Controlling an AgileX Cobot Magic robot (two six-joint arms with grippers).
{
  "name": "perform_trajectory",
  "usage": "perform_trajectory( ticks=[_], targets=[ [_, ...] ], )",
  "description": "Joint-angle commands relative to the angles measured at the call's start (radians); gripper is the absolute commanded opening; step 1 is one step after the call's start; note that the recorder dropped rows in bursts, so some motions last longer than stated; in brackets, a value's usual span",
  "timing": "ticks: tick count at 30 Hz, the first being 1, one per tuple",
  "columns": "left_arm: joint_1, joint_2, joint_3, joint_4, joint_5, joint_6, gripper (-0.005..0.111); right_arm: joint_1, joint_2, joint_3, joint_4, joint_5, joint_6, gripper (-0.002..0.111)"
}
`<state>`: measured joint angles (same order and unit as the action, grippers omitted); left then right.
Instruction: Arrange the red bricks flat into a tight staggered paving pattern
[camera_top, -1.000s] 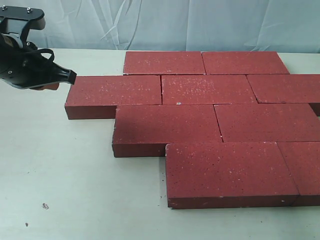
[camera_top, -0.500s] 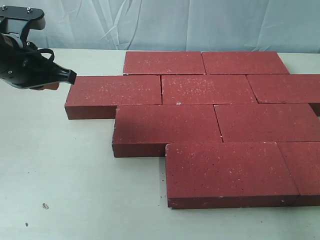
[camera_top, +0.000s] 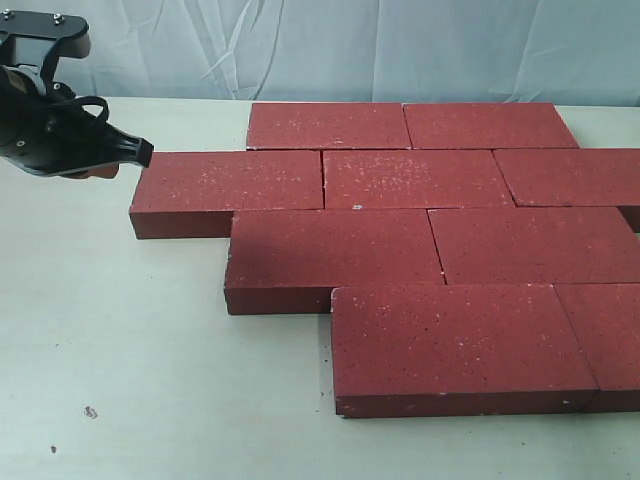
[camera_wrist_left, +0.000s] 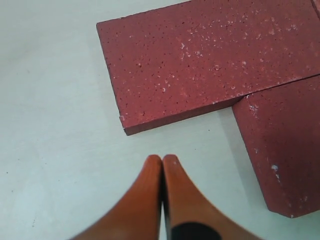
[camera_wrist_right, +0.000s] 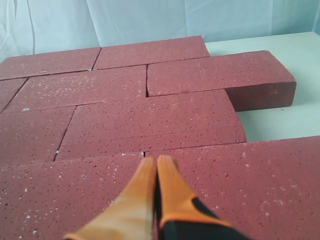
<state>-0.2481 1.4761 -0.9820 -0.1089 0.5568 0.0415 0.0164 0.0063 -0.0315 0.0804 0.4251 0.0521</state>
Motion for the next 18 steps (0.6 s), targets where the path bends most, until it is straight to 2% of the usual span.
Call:
perform_trajectory(
  ticks=[1,6,12,15,18],
  targets=[
    [-0.005,-0.009,0.001,-0.011,-0.013,-0.008,0.000,-0.005,-0.006,0.006,0.001,-0.012,0.002,-0.001],
    [-0.003,-0.028,0.001,0.040,-0.016,-0.001,0.000,-0.005,-0.006,0.006,0.012,-0.012,0.002,-0.001],
    [-0.001,-0.166,0.001,0.137,-0.016,-0.001,0.000,-0.005,-0.006,0.006,0.012,-0.012,0.002,-0.001],
    [0.024,-0.220,0.001,0.121,-0.016,-0.001,0.000,-0.005,-0.006,0.006,0.012,-0.012,0.002,-0.001],
    [0.078,-0.271,0.001,0.074,-0.016,-0.005,0.000,-0.005,-0.006,0.006,0.012,-0.012,0.002,-0.001]
  ],
)
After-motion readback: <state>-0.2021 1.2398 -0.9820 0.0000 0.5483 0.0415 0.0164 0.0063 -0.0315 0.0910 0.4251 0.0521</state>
